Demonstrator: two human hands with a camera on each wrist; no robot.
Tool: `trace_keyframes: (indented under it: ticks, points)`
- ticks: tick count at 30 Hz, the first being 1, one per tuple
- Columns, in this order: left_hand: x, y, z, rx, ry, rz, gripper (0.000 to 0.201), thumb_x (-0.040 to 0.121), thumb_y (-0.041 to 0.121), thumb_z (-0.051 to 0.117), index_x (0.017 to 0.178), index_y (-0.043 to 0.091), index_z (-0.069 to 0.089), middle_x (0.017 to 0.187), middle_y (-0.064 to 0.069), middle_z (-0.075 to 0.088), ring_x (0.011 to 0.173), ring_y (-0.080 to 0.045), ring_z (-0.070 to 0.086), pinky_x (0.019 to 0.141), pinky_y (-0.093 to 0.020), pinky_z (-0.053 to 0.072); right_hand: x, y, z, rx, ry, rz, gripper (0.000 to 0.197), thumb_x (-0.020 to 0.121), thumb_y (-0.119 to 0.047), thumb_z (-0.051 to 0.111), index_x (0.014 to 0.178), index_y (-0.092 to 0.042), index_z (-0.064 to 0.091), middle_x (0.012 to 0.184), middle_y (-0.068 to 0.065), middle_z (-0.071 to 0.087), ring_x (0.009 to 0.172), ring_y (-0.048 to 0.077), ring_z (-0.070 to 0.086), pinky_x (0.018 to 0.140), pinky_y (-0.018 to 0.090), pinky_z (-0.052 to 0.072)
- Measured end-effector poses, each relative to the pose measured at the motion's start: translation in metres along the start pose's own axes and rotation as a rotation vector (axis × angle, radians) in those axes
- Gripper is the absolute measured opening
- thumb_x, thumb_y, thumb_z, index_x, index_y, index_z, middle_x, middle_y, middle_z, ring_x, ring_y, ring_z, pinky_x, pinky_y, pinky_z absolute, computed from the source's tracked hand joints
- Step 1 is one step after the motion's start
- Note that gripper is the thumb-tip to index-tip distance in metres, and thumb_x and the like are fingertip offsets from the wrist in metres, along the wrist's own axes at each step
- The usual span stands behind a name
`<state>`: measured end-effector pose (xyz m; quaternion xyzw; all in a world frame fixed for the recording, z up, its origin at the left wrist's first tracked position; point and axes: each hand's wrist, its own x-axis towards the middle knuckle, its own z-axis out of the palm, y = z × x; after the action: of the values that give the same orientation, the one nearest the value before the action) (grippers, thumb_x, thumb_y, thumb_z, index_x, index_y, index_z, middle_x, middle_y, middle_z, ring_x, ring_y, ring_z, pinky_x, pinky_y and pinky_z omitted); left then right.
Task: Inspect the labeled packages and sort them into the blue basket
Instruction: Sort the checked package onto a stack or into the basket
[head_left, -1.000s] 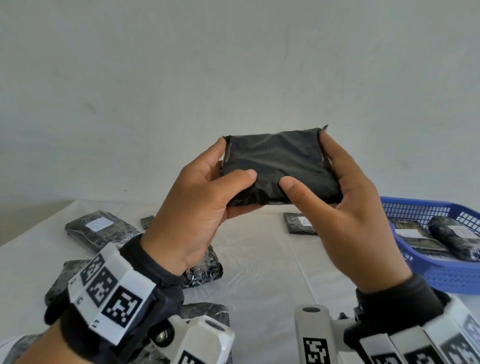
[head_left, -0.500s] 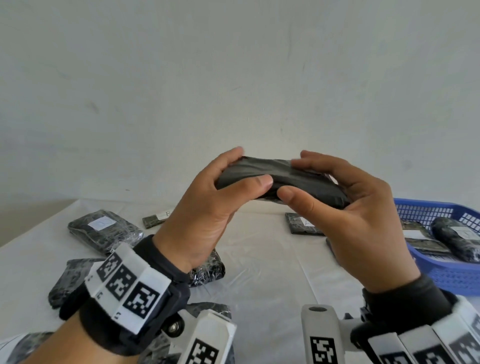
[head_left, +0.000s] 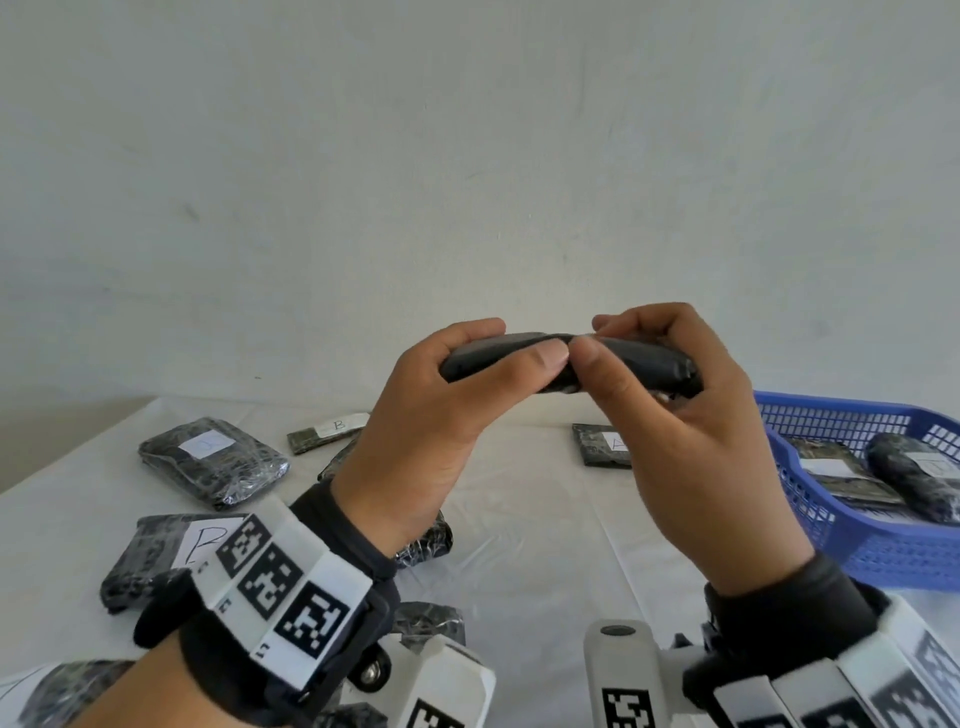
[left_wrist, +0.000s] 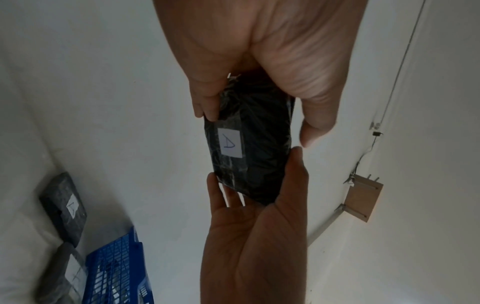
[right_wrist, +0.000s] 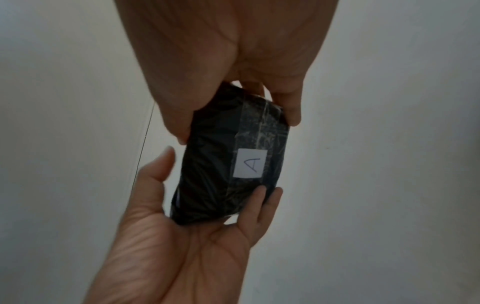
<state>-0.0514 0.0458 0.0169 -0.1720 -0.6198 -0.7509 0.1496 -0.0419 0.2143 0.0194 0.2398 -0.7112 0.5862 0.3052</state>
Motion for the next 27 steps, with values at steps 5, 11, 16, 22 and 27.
trace_keyframes:
  ticks: [5,11,16,22,27]
  points:
    - [-0.004,0.0071,0.003,-0.004,-0.077,0.02,0.074,0.073,0.053,0.08,0.109,-0.009,0.062,0.103,-0.013,0.06,0.104,-0.025,0.054,0.115,-0.07,0.027,0.0004,0.0038,0.0001,-0.001,0.042,0.056,0.044,0.087,-0.068,0.065,0.117,-0.04,0.049,0.106,-0.005,0.074,0.1,0.006,0.072,0.085,0.019,0.053]
    - [-0.0027,0.0056,0.002,0.009,-0.09,0.03,0.057,0.075,0.063,0.078,0.098,0.01,0.079,0.101,-0.025,0.068,0.101,-0.036,0.061,0.117,-0.055,0.037,0.0028,0.0015,-0.0012,0.016,0.067,0.083,0.043,0.089,-0.074,0.056,0.116,-0.042,0.046,0.1,-0.002,0.076,0.095,0.008,0.073,0.082,0.016,0.053]
    - [-0.0024,0.008,0.0009,0.01,-0.131,-0.008,0.039,0.082,0.065,0.072,0.095,0.03,0.084,0.109,-0.025,0.072,0.109,-0.024,0.063,0.119,-0.056,0.037,0.0024,0.0018,-0.0022,-0.004,0.091,0.073,0.043,0.093,-0.071,0.048,0.116,-0.034,0.049,0.092,0.004,0.073,0.094,0.023,0.069,0.094,0.041,0.058]
    - [-0.0013,0.0085,0.0023,-0.031,-0.102,-0.08,0.038,0.076,0.064,0.073,0.088,0.03,0.085,0.103,0.002,0.08,0.114,-0.022,0.072,0.112,-0.039,0.05,0.0019,0.0042,-0.0012,-0.098,0.025,0.028,0.047,0.102,-0.068,0.038,0.098,-0.025,0.054,0.087,-0.006,0.06,0.082,0.007,0.059,0.08,0.018,0.051]
    - [-0.0014,0.0036,-0.0001,0.038,-0.129,-0.028,0.081,0.073,0.076,0.073,0.108,0.002,0.071,0.106,-0.007,0.063,0.101,-0.022,0.056,0.117,-0.064,0.036,0.0012,0.0047,-0.0013,-0.082,0.01,0.038,0.046,0.102,-0.064,0.042,0.092,-0.019,0.049,0.076,-0.018,0.051,0.072,-0.004,0.047,0.07,0.01,0.042]
